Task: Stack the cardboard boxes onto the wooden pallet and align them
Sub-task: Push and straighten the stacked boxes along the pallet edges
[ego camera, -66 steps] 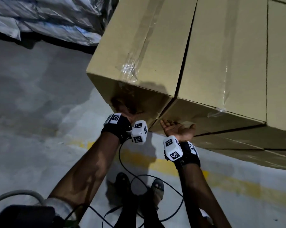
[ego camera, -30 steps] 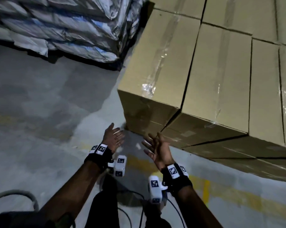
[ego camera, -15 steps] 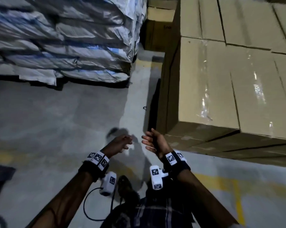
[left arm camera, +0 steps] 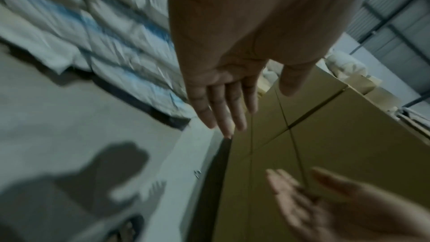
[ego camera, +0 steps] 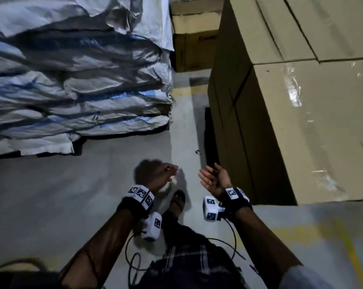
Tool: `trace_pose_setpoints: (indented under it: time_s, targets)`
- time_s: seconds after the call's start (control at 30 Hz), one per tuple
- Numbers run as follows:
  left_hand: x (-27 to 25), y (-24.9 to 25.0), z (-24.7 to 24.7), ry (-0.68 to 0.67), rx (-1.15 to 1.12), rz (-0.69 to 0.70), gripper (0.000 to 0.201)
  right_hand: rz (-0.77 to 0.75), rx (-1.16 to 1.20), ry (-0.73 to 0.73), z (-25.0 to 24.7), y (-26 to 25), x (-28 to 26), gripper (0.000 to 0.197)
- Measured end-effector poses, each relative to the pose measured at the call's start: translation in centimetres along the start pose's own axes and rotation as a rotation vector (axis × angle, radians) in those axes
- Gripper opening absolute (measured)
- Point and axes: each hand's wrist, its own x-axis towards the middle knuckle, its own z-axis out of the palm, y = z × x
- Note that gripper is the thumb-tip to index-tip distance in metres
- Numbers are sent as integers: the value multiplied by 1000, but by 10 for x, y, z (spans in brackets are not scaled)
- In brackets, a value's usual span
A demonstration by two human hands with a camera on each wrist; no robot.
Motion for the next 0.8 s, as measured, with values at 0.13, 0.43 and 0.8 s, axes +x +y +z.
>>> trace_pose_setpoints:
  time_s: [0.13,0.43,0.8]
  targets:
    - [46,45,-30,-68,62,22,20,-90,109,155,31,-17,34,31]
    - [160,134,-52,-285,166,-96,17,-116,400,353,45,-19,44,49]
    - [327,191,2,-536,237,-240,40,-339,1151,594,75,-35,102,67]
